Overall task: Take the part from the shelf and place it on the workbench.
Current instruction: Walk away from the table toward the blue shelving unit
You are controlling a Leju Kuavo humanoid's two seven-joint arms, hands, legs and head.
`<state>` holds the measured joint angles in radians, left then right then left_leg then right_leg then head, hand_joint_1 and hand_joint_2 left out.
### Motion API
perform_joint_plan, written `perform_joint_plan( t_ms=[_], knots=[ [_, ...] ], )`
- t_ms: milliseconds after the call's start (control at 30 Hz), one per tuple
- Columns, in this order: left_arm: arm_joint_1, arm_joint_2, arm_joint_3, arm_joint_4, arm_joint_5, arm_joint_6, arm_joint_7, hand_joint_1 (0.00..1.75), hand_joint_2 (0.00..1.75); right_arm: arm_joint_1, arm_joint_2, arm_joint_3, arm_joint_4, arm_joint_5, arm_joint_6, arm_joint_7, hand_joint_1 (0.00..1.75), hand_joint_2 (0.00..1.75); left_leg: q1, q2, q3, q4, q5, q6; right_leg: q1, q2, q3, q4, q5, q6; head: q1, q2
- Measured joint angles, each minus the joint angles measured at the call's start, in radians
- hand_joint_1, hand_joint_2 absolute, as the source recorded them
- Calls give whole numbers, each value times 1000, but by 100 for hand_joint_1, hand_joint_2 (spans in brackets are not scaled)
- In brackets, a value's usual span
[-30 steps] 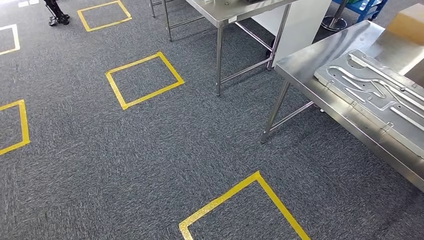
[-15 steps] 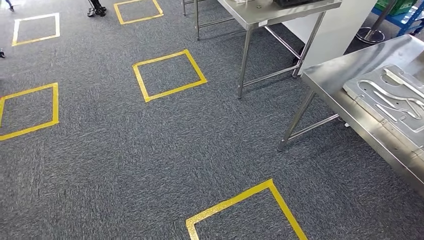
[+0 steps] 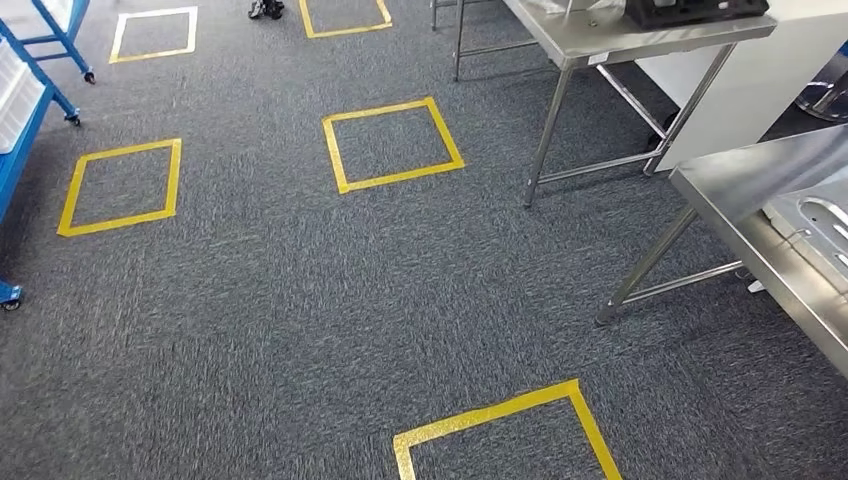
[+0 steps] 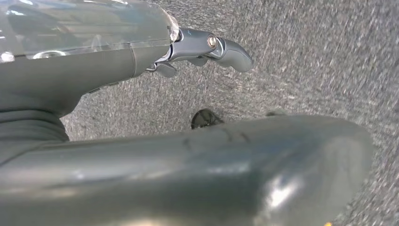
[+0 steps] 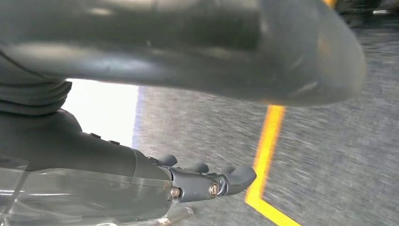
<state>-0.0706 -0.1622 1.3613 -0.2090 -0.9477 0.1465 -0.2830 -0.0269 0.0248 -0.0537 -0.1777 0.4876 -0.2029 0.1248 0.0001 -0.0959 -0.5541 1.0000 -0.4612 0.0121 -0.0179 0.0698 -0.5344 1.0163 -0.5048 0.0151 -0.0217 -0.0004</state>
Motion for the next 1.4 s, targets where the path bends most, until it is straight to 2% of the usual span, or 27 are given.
perform_joint_plan(
  t_ms=[67, 133, 233, 267, 300, 333, 400, 467, 500, 567, 600, 667, 733, 767, 800, 833, 867, 933, 1000, 1067, 1100, 1167, 1233, 1300, 1333, 1367, 1400],
  knots=[
    [2, 7, -9, -1, -7, -5, 3, 0, 0, -7, 0, -11, 0, -5, 1, -9, 0, 0, 3, -13, -6, 0, 2, -13, 2, -20, -1, -5, 5, -13, 0, 0],
    [3, 11, -15, -1, -14, -5, 5, 0, 0, -10, 0, -19, 0, -8, 4, -10, 0, 0, 2, 12, -22, 33, -20, -21, 0, -43, 3, -13, 9, -29, 0, 0],
    [5, 17, -33, -1, -40, -18, 6, 0, 0, -4, 0, -36, 0, -30, 6, -11, 0, 0, 4, 73, -106, 215, -117, -29, 6, -83, 5, -17, 8, -43, 0, 0],
    [7, 19, -40, -1, -49, -26, 6, 0, 0, -1, 0, -43, 0, -39, 6, -11, 0, 0, 6, 80, -132, 271, -137, -31, 8, -97, 5, -17, 8, -44, 0, 0],
    [9, 22, -46, -1, -56, -32, 6, 0, 0, 0, 0, -49, 0, -45, 5, -11, 0, 0, 7, 85, -141, 295, -139, -32, 10, -109, 5, -17, 7, -44, 0, 0],
    [12, 25, -52, -1, -60, -36, 6, 0, 0, 1, 0, -55, 0, -49, 5, -11, 0, 0, 8, 89, -130, 277, -121, -32, 11, -120, 6, -16, 6, -44, 0, 0],
    [14, 31, -60, -1, -64, -40, 5, 0, 0, 1, 1, -62, 0, -53, 5, -11, 0, 0, 8, 117, -55, 140, -58, -28, 12, -139, 10, -16, 3, -40, 0, 0],
    [12, 37, -67, -1, -69, -42, 5, 0, 0, 2, 2, -69, 0, -56, 5, -11, 0, 0, 1, 145, 6, 23, -21, -19, 16, -154, 14, -13, -2, -31, 0, 0],
    [12, 40, -71, -1, -72, -44, 5, 0, 0, 2, 3, -72, 0, -58, 5, -11, 0, 0, -3, 151, 14, 3, -19, -15, 17, -162, 15, -12, -4, -27, 0, 0],
    [15, 47, -78, -1, -81, -52, 5, 0, 0, -2, 5, -80, 0, -65, 4, -11, 0, 0, -5, 133, 12, -1, -16, -6, 17, -175, 17, -12, -6, -16, 0, 0],
    [17, 51, -81, -1, -84, -56, 5, 0, 0, -3, 6, -84, 0, -67, 3, -11, 0, 0, -3, 124, 14, -6, -12, -1, 15, -169, 18, -8, -11, -10, 0, 0],
    [17, 57, -85, -1, -87, -60, 6, 0, 0, -3, 10, -91, 0, -71, 2, -10, 0, 0, 2, 108, 18, -15, -4, 10, 11, -127, -3, 46, -51, -1, 0, 0],
    [17, 64, -88, -1, -87, -60, 9, 0, 0, 1, 12, -97, 0, -73, 2, -10, 0, 0, 2, 90, 16, -16, 0, 16, 7, -84, -65, 174, -119, 2, 1, 0],
    [17, 68, -88, -1, -86, -61, 11, 0, 0, 3, 13, -100, 0, -75, 2, -10, 0, 0, 1, 80, 14, -15, 0, 16, 5, -77, -96, 236, -141, 3, 1, 0],
    [18, 72, -89, -1, -86, -61, 12, 0, 0, 4, 13, -104, 0, -76, 2, -10, 0, 0, 1, 69, 14, -14, 0, 16, 4, -75, -116, 271, -144, 4, 1, 0],
    [19, 75, -89, -1, -87, -63, 12, 0, 0, 5, 13, -106, 1, -78, 2, -10, 0, 0, 1, 57, 14, -12, 0, 16, 3, -73, -118, 268, -126, 4, 1, 0],
    [20, 77, -90, -1, -87, -65, 9, 0, 0, 5, 13, -109, 1, -78, 3, -10, 0, 0, 2, 45, 15, -10, -1, 14, 1, -69, -101, 223, -90, 4, 1, 0],
    [20, 81, -93, -1, -88, -71, 0, 0, 0, 6, 13, -115, 1, -79, 4, -10, 0, 0, 1, 23, 15, -4, -4, 7, -3, -39, -43, 88, -19, 3, 1, 0],
    [19, 86, -96, -1, -88, -74, -12, 0, 0, 6, 14, -121, 2, -80, 6, -10, 0, 0, 0, 4, 10, 1, -6, -4, -4, -15, -13, 14, 5, 0, 1, 0],
    [22, 90, -97, -1, -88, -75, -20, 0, 0, 2, 15, -124, 2, -83, 6, -10, 0, 0, 2, -12, 4, 0, -4, -18, -1, -25, -10, 7, 4, -10, 1, 0],
    [24, 91, -97, -1, -88, -75, -22, 0, 0, 0, 17, -124, 2, -85, 6, -10, 0, 0, 4, -10, 2, 3, -7, -23, 0, -35, -9, 4, 6, -17, 1, 0],
    [25, 93, -98, 0, -87, -75, -25, 0, 0, -1, 19, -125, 2, -87, 6, -10, 0, 0, 4, 27, -19, 49, -39, -32, -1, -56, -6, -4, 10, -33, 0, 0],
    [23, 94, -98, 0, -85, -73, -28, 0, 0, 3, 20, -126, 2, -88, 8, -11, 0, 0, 5, 73, -78, 175, -110, -39, 3, -80, -7, -6, 9, -42, -1, 0],
    [21, 96, -98, 0, -82, -71, -29, 0, 0, 6, 21, -126, 2, -89, 11, -17, 0, 0, 7, 85, -132, 292, -154, -44, 8, -104, -8, -6, 8, -44, 0, 0],
    [22, 96, -98, 0, -82, -71, -29, 0, 0, 6, 21, -126, 2, -89, 12, -20, 0, 0, 8, 88, -133, 300, -147, -44, 10, -115, -8, -5, 7, -45, 0, 0],
    [23, 96, -98, 0, -81, -71, -29, 0, 0, 5, 22, -127, 2, -90, 12, -23, 0, 0, 8, 92, -114, 264, -121, -43, 11, -125, -6, -5, 6, -44, 0, 0],
    [23, 96, -98, 0, -81, -71, -29, 0, 0, 4, 23, -127, 2, -90, 12, -25, 0, 0, 8, 103, -76, 194, -85, -40, 11, -136, -4, -5, 4, -43, 0, 0]
  ],
)
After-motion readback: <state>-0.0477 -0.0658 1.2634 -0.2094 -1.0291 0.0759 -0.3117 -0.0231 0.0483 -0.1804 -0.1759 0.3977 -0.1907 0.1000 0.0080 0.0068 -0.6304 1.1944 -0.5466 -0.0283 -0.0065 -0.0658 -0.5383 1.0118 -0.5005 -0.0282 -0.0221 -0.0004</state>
